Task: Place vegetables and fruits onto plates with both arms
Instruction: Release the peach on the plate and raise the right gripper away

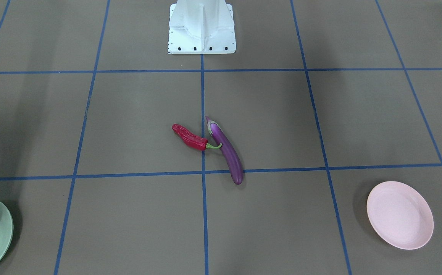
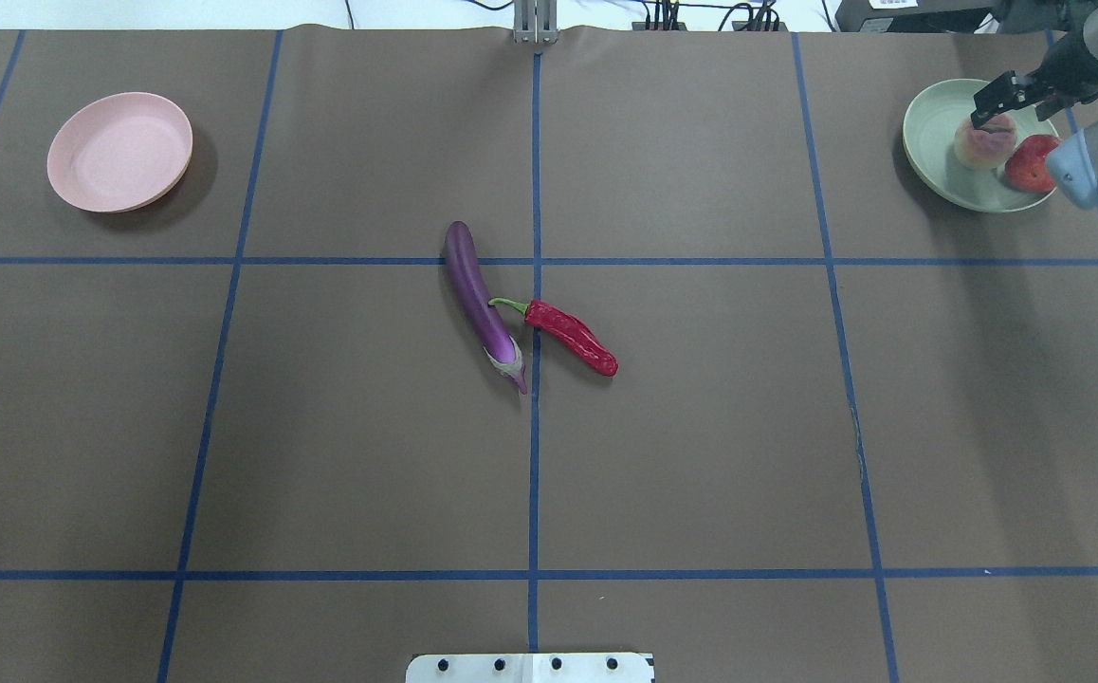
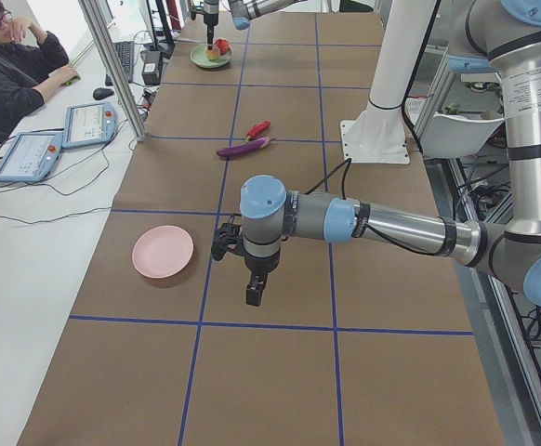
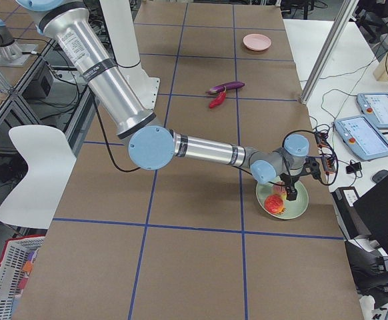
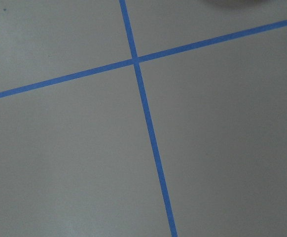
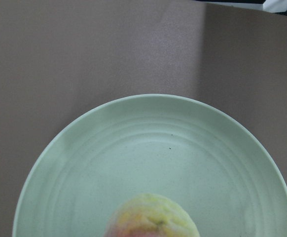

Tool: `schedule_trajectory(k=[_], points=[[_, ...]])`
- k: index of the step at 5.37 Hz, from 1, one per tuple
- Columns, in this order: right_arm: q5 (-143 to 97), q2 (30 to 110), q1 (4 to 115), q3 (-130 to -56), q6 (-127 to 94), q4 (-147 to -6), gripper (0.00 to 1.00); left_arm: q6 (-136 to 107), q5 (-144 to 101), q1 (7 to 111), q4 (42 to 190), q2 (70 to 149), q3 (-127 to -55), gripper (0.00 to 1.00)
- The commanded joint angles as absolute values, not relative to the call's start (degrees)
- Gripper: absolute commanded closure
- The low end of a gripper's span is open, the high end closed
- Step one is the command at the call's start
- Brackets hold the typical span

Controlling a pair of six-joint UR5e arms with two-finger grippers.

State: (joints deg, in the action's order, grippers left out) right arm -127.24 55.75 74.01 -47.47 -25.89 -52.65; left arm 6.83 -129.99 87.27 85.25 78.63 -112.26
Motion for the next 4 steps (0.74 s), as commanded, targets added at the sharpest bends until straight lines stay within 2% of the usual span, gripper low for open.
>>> schedule_trajectory(k=[1, 2, 3, 4], points=[[-130.5, 57.2, 79.07, -62.3, -23.06, -69.92, 0.0, 6.77, -129.9, 87.19, 85.25, 78.75, -112.15, 0.0], [-130.6, 62.7, 81.28, -72.32, -15.11, -79.71, 0.0, 6.33, -130.6, 87.01, 85.43, 82.23, -111.8, 0.0], [-133.56, 69.37, 83.56, -78.51, -11.03, -81.72, 0.0, 6.15, -130.08, 86.4, 88.82, 90.18, -110.49, 0.0], [-136.64, 74.83, 86.54, -82.75, -10.38, -81.74, 0.01, 5.11, -135.39, 84.74, 91.12, 94.0, -109.0, 0.0]])
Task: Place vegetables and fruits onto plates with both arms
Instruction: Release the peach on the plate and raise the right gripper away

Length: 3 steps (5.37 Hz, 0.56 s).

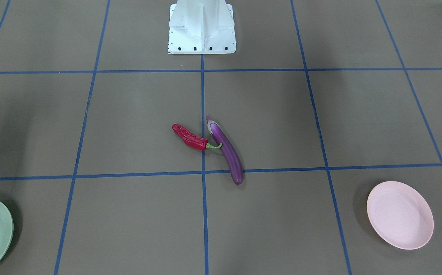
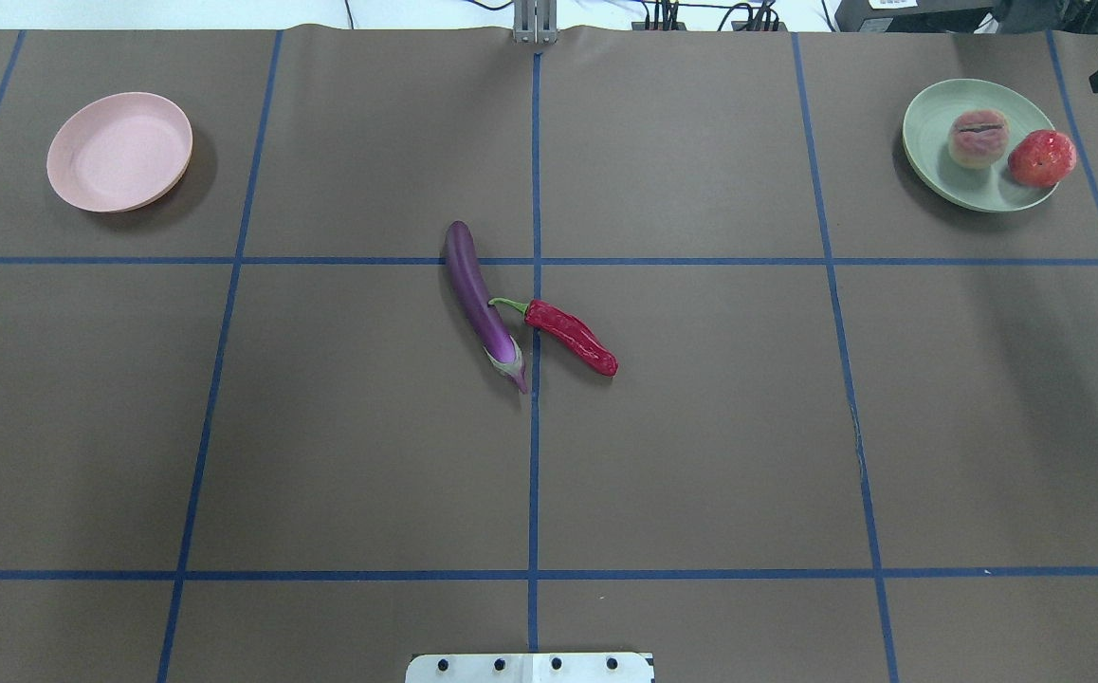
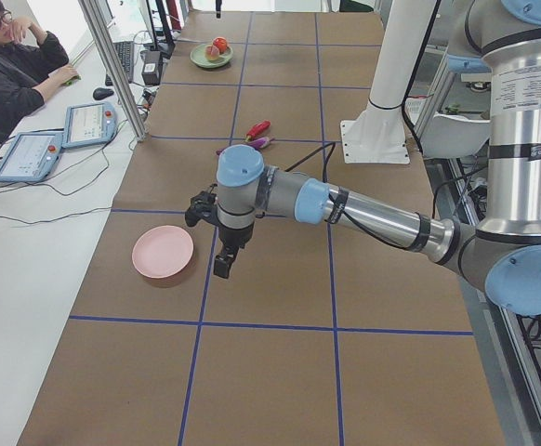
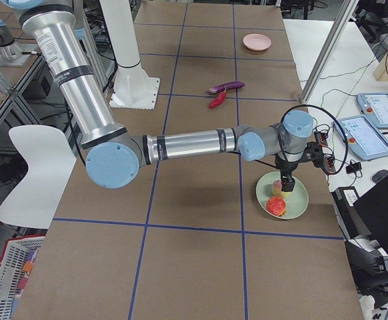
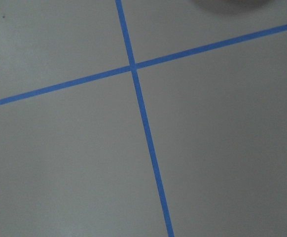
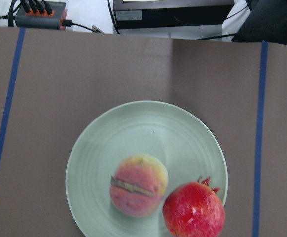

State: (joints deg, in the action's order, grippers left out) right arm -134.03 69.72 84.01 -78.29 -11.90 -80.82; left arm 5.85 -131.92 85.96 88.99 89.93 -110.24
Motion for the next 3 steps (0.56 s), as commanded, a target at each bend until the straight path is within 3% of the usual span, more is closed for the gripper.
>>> schedule_trajectory(k=[1, 3], points=[[-135.97, 79.93, 86.66, -87.23, -10.28, -81.65, 0.01, -10.04, -137.7, 80.81, 91.4, 97.09, -109.51, 0.0], [-135.7, 88.99, 86.66, -95.49, -10.28, -81.3, 0.0, -32.56, -136.67, 67.22, 91.32, 108.4, -109.78, 0.0]])
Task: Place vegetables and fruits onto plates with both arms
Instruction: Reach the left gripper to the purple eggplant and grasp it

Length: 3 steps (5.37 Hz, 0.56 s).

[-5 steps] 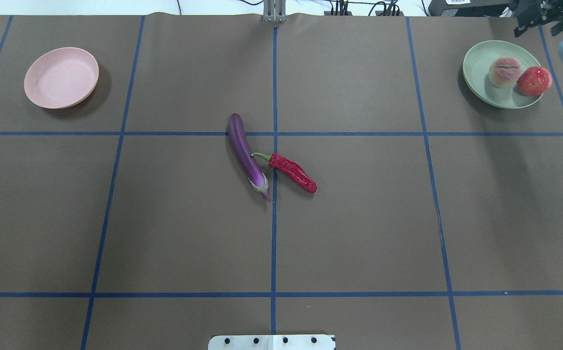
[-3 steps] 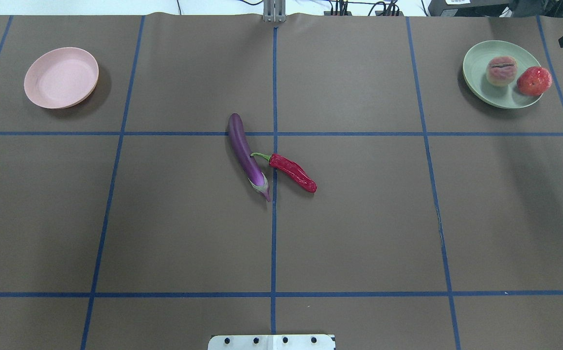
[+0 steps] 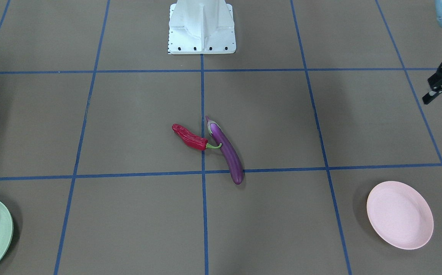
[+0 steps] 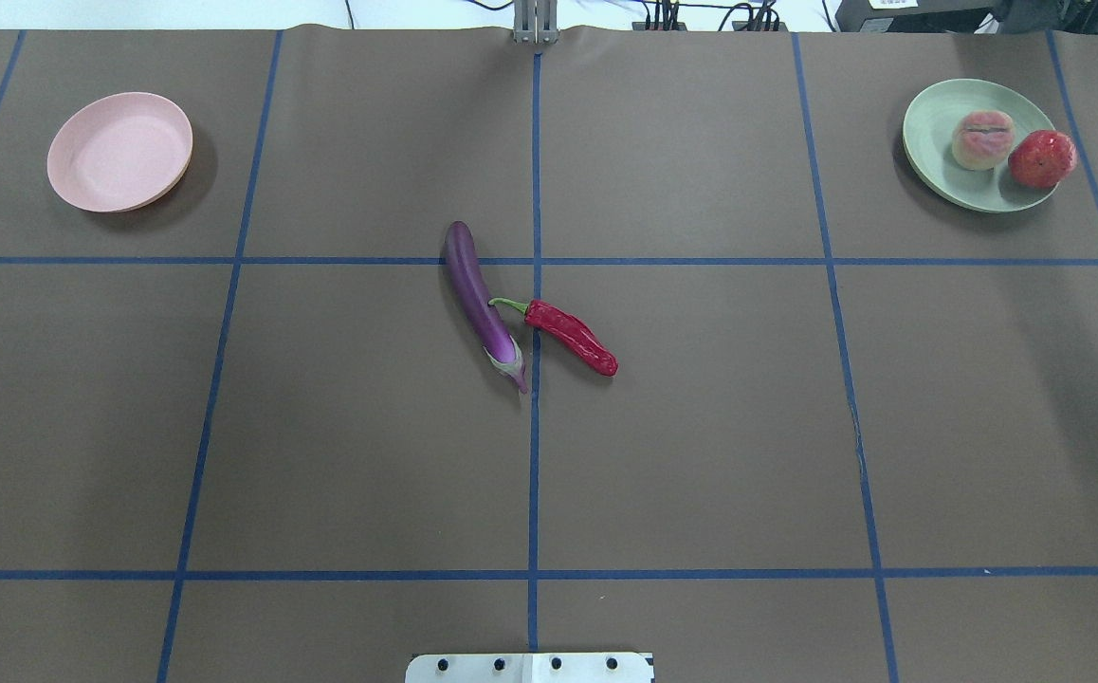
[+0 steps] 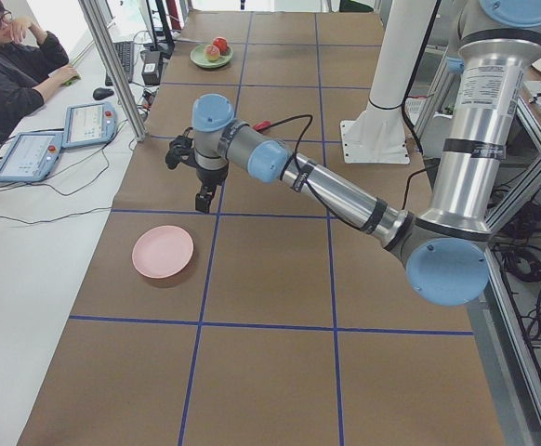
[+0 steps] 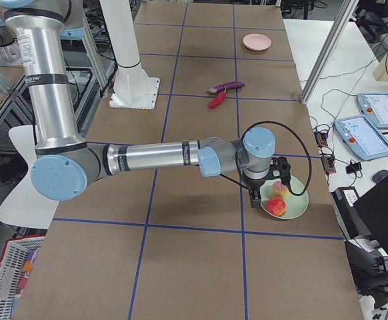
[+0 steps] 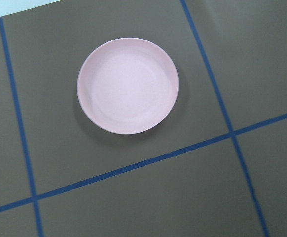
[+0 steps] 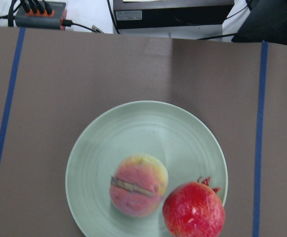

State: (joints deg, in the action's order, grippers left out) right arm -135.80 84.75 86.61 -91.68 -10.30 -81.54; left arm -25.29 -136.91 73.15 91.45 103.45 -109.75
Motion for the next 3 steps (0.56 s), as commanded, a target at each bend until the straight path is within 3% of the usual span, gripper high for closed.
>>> schedule_trajectory(k=[1, 3], points=[[-135.79, 90.51, 86.66, -97.36, -10.46, -81.65, 0.0, -41.48, -136.5, 57.58, 90.88, 114.37, -107.51, 0.0], [-135.79, 90.61, 86.66, -97.38, -10.46, -81.39, 0.0, -62.13, -120.6, 42.8, 90.88, 128.0, -95.6, 0.0]])
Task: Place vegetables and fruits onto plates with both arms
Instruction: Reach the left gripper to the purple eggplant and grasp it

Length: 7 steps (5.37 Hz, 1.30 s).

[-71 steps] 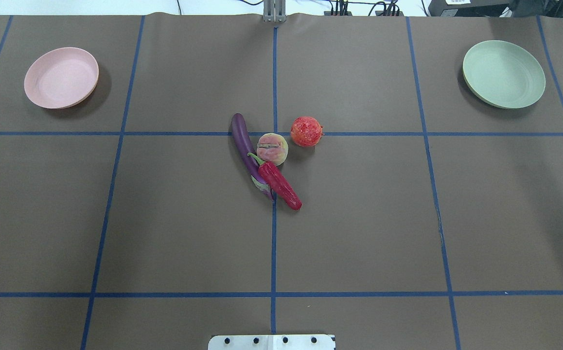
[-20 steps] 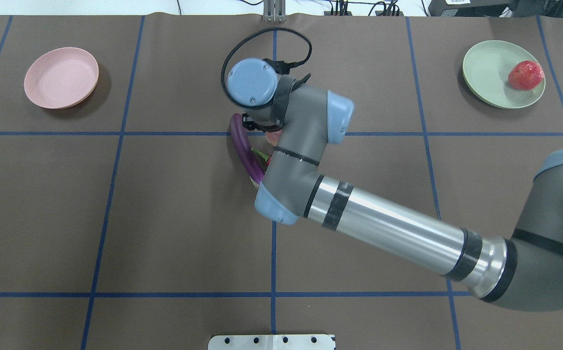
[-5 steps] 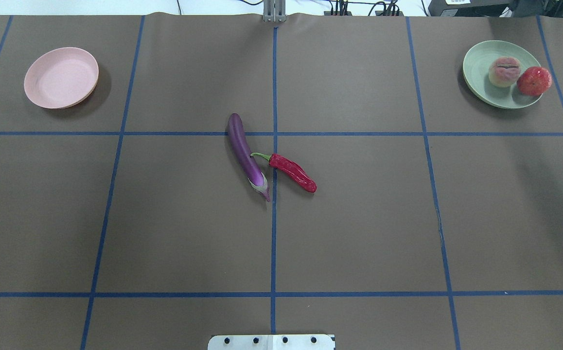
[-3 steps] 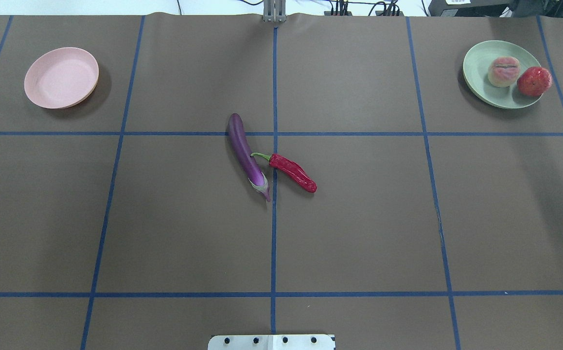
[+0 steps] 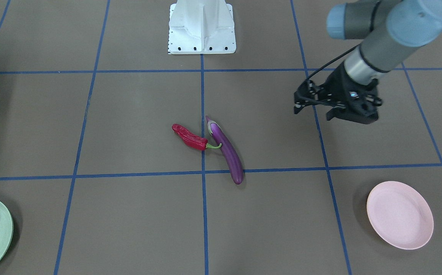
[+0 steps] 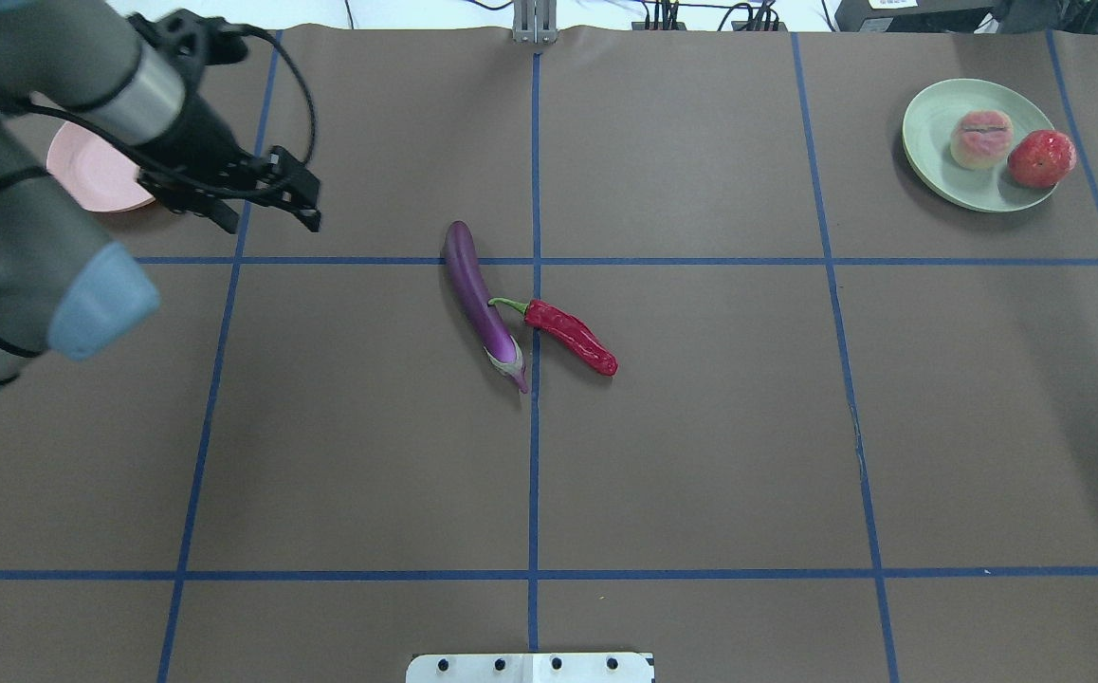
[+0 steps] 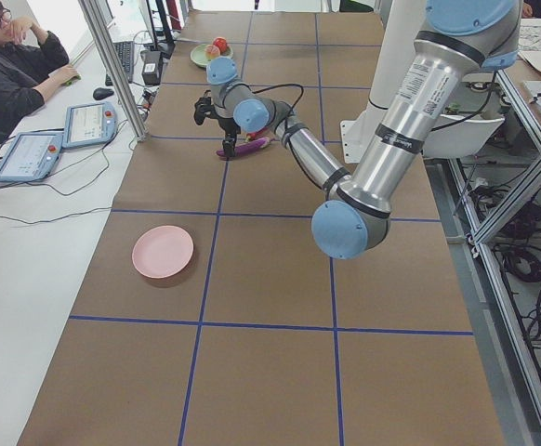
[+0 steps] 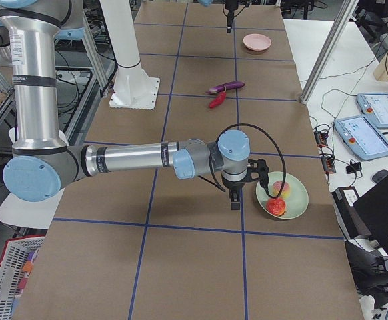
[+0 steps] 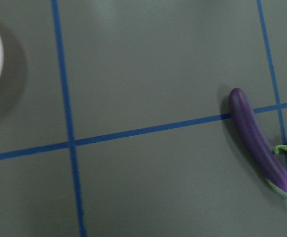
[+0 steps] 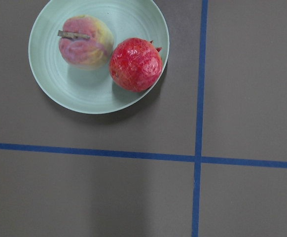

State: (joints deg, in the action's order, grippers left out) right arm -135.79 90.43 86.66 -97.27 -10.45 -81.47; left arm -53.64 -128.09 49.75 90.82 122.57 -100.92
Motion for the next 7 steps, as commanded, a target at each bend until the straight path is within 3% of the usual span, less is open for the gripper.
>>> schedule_trajectory(k=[1, 3, 5, 6, 7], points=[[-135.79, 90.7, 86.66, -97.38, -10.46, -81.21, 0.0, -67.01, -116.67, 39.67, 91.4, 132.32, -88.66, 0.0], [-135.79, 90.7, 86.66, -97.38, -10.46, -81.12, 0.0, -76.41, -115.05, 37.71, 98.92, 138.23, -75.82, 0.0], [-135.79, 90.79, 86.57, -97.56, -10.55, -81.12, 0.0, -83.05, -114.96, 36.66, 107.38, 139.3, -68.67, 0.05], [-135.79, 90.7, 86.57, -97.56, -10.63, -81.21, 0.0, -82.88, -114.09, 36.65, 107.32, 139.31, -68.47, 0.22], [-135.79, 90.7, 86.57, -97.56, -10.72, -81.12, 0.0, -82.53, -114.08, 36.56, 107.4, 139.39, -68.21, 0.56]])
